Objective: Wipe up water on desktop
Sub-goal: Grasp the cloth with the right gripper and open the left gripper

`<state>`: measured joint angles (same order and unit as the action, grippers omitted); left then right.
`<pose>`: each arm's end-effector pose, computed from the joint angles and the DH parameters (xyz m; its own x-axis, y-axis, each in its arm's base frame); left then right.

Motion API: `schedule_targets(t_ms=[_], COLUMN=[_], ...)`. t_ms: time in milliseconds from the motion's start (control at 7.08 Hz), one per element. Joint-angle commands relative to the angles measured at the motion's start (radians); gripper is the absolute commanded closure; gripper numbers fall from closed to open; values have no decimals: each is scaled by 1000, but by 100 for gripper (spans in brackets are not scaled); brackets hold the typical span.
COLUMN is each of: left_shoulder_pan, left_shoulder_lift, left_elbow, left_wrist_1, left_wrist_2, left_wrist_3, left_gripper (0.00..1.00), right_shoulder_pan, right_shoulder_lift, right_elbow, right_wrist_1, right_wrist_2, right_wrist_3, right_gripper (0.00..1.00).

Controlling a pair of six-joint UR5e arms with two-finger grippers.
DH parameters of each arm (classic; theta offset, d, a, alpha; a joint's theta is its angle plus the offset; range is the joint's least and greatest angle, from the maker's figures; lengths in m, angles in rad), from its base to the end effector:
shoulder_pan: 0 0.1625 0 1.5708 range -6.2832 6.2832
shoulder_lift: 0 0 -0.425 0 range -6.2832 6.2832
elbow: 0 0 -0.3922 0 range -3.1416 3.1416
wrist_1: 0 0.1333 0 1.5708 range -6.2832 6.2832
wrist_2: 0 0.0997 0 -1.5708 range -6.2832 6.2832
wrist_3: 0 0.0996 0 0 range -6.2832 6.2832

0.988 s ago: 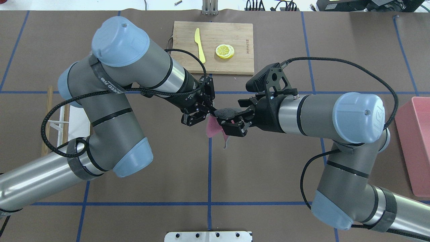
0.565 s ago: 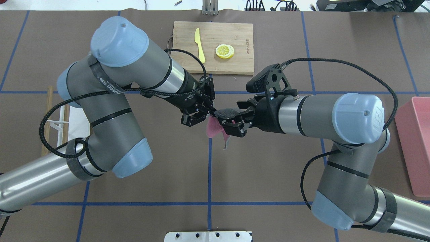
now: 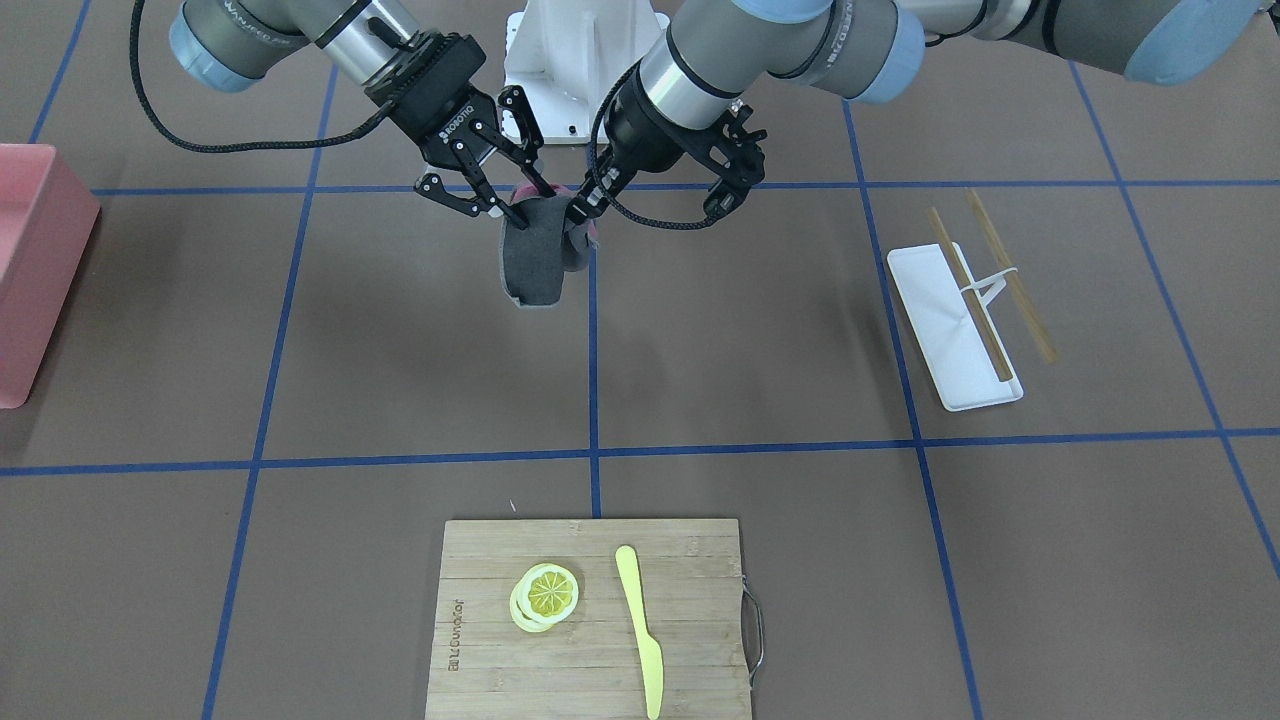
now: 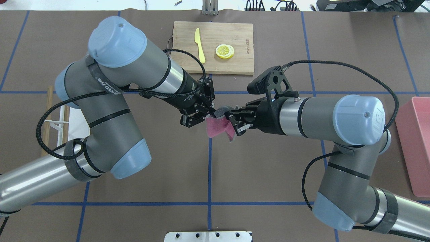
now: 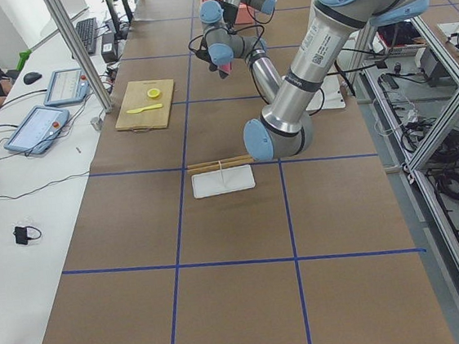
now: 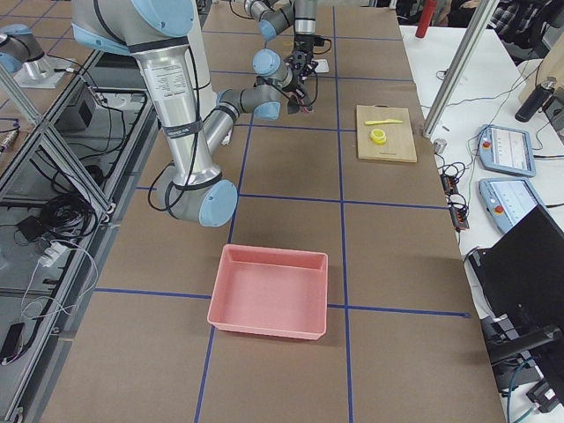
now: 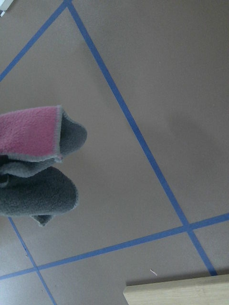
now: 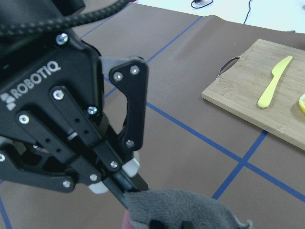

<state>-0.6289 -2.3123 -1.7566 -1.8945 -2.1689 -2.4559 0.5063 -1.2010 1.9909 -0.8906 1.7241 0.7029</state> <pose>0.4655 -0.4341 0.0934 0.1193 -0.8777 -0.4641 0.2309 0.4792 -0.8468 -0.4129 -0.3640 0.1909 0.3211 -0.6841 0.6549 -0.1568 0.6435 0.7492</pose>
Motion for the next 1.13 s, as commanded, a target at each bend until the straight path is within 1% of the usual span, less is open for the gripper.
schedule_targets(t_ms=[0, 141, 282, 424, 565, 706, 847, 988], left_shoulder_pan=[0, -2, -2, -3, -15, -56, -89, -128], left_shoulder_lift=[2, 8, 16, 37, 51, 53, 62, 65], left_elbow=[-3, -9, -21, -35, -38, -37, -41, -55], left_wrist_1=[0, 0, 0, 0, 0, 9, 43, 105], left_wrist_2=[0, 0, 7, 8, 8, 1, 0, 0], left_wrist_3=[2, 5, 21, 23, 25, 32, 67, 142], left_gripper=[100, 76, 3, 3, 3, 3, 2, 2], right_shoulder_pan=[1, 1, 3, 5, 5, 8, 23, 59], right_shoulder_lift=[0, -2, -3, -17, -53, -96, -162, -230], right_elbow=[0, 0, 6, 26, 61, 100, 142, 173], right_wrist_1=[-1, -2, -4, -5, -5, -7, -10, -48], right_wrist_2=[0, 2, 3, 6, 12, 24, 31, 31], right_wrist_3=[1, 1, 1, 1, 1, 1, 1, 1], right_gripper=[100, 100, 100, 100, 100, 100, 100, 100])
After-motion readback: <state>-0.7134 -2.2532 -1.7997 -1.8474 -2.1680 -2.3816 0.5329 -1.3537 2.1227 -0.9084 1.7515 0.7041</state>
